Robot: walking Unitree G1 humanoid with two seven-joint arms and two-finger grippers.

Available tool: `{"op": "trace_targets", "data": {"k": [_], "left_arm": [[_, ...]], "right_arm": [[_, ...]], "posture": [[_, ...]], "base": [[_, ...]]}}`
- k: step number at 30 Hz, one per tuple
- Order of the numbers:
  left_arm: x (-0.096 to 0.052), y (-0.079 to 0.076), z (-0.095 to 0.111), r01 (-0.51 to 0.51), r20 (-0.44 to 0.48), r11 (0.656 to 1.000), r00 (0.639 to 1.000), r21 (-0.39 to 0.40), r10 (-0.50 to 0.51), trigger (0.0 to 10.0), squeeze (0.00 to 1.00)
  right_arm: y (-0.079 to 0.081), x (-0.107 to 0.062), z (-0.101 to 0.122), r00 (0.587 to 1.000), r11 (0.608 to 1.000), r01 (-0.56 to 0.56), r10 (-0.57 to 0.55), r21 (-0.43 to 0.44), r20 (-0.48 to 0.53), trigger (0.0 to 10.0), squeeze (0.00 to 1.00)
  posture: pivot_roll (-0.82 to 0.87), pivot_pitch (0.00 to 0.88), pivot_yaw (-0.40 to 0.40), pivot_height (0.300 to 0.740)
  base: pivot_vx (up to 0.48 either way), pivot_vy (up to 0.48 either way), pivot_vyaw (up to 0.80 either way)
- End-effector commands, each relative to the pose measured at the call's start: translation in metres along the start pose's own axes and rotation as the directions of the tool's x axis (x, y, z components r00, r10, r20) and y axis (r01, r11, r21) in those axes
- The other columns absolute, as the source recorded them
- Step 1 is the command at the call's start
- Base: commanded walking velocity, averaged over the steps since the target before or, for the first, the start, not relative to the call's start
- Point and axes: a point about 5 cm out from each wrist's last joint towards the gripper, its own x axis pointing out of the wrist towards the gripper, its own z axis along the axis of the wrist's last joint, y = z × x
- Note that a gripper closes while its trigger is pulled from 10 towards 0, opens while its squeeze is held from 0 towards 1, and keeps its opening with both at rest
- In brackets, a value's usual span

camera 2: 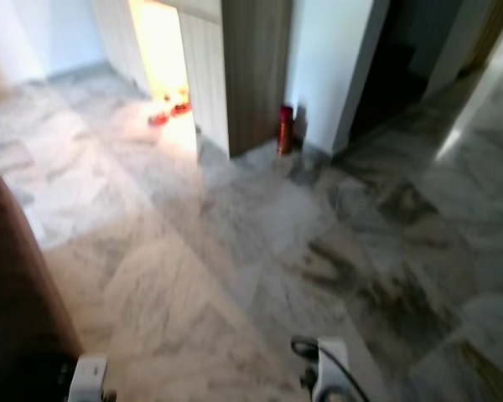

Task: Move the pillow to the sofa from floor

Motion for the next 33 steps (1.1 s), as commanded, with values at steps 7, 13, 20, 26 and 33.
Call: {"op": "trace_targets", "data": {"k": [7,13,20,26,33], "left_arm": [[-0.001,-0.004,-0.006,0.014,-0.019,1.000,1.000,-0.001,-0.014,10.0,0.00],[-0.001,-0.005,-0.006,0.016,-0.019,1.000,1.000,-0.001,-0.016,10.0,0.00],[-0.001,-0.007,-0.006,0.025,-0.019,1.000,1.000,0.004,-0.025,10.0,0.00],[-0.001,-0.006,-0.004,0.014,-0.001,1.000,1.000,-0.017,-0.014,10.0,0.00],[0.001,-0.007,0.015,0.026,0.094,0.992,0.995,-0.126,-0.014,10.0,0.00]], "right_arm": [[-0.003,0.000,0.000,1.000,1.000,0.010,-0.010,0.003,0.000,10.0,0.00],[-0.003,0.000,0.000,1.000,1.000,0.011,-0.011,0.002,-0.001,10.0,0.00],[-0.003,0.000,0.000,1.000,1.000,0.012,-0.012,-0.004,-0.005,10.0,0.00],[-0.002,0.000,0.000,1.000,1.000,0.005,-0.005,-0.004,-0.006,10.0,0.00],[-0.002,0.000,0.003,1.000,1.000,0.004,-0.004,0.003,0.008,10.0,0.00]], "posture": [[0.09,0.097,-0.024,0.703],[0.09,0.099,-0.025,0.703],[0.09,0.098,-0.027,0.703],[0.08,0.098,-0.026,0.703],[0.07,0.091,-0.026,0.703]], "base": [[0.245,0.000,0.00],[0.244,0.000,0.00],[0.069,0.000,0.00],[0.000,0.000,0.00],[0.000,0.000,0.00]]}}
